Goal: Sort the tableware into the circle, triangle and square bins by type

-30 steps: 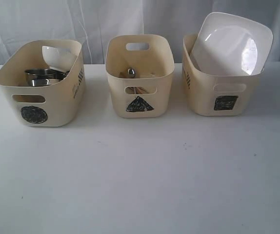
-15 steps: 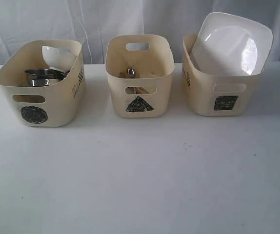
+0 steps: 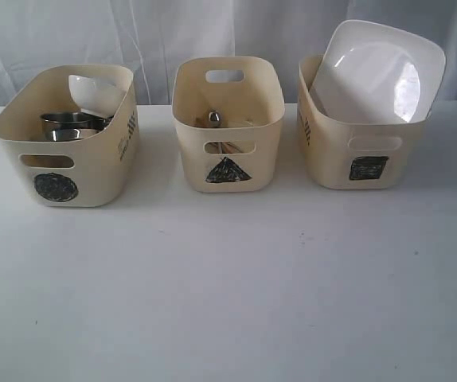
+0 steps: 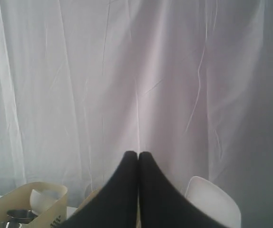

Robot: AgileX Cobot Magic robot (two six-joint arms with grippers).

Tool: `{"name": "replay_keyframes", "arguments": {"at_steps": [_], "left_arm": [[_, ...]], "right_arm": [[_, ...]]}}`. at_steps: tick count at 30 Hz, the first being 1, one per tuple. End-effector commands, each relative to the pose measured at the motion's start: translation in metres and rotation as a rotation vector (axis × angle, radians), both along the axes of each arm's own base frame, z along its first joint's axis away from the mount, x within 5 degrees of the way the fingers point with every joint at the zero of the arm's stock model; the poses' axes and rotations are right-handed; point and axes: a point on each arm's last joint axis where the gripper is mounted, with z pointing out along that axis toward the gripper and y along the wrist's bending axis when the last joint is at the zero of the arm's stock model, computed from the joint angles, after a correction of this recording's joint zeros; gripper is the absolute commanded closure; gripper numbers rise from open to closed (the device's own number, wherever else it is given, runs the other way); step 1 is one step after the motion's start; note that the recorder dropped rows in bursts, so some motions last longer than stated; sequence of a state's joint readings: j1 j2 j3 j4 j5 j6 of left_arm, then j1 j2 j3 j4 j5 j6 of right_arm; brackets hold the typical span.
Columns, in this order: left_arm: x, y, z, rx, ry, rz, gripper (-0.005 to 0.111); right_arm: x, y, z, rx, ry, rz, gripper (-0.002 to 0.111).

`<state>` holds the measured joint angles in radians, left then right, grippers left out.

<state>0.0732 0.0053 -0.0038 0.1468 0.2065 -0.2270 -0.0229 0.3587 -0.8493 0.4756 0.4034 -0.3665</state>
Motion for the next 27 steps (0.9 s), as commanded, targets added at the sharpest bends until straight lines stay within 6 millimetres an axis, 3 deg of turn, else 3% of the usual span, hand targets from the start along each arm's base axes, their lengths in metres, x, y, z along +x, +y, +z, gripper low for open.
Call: {"name": "replay_keyframes", "arguments": {"at_steps": [1,5,9,13,16,18,20,22,27], "left_arm": [[0.0,-0.001,-0.001,-0.009,-0.006,-0.005,0.107],[0.0,-0.001,-0.001,-0.009,-0.006,-0.005,0.107],[0.0,-0.001,-0.001,-0.009,-0.006,-0.005,0.107],[0.0,-0.001,-0.001,-0.009,-0.006,-0.005,0.107],[0.0,-0.001,-0.001,-0.009,-0.006,-0.005,0.107],[0.0,-0.001,-0.001,-0.009,-0.006,-0.005,0.107],[0.0,-0.001,-0.001,-0.009,-0.006,-0.005,0.107],[0.0,-0.001,-0.001,-0.009,-0.006,-0.005,0.107],[0.0,0.0,-0.001,-0.005,-0.006,-0.005,0.107]], "right_arm": [[0.008,-0.005,-0.01,0.0,-0.039,-0.056,0.108],[0.022,-0.01,-0.033,0.031,-0.023,-0.095,0.108],[0.037,-0.018,-0.077,-0.055,0.03,-0.206,0.108],[0.042,-0.021,-0.149,0.132,0.222,-0.214,0.108],[0.038,-0.021,-0.205,0.165,0.345,-0.223,0.108],[0.033,-0.021,-0.232,0.167,0.379,-0.228,0.108],[0.027,-0.02,-0.242,0.185,0.404,-0.23,0.108],[0.017,-0.02,-0.259,0.19,0.582,-0.255,0.108],[0.017,-0.021,-0.256,0.171,0.532,-0.254,0.108]]}}
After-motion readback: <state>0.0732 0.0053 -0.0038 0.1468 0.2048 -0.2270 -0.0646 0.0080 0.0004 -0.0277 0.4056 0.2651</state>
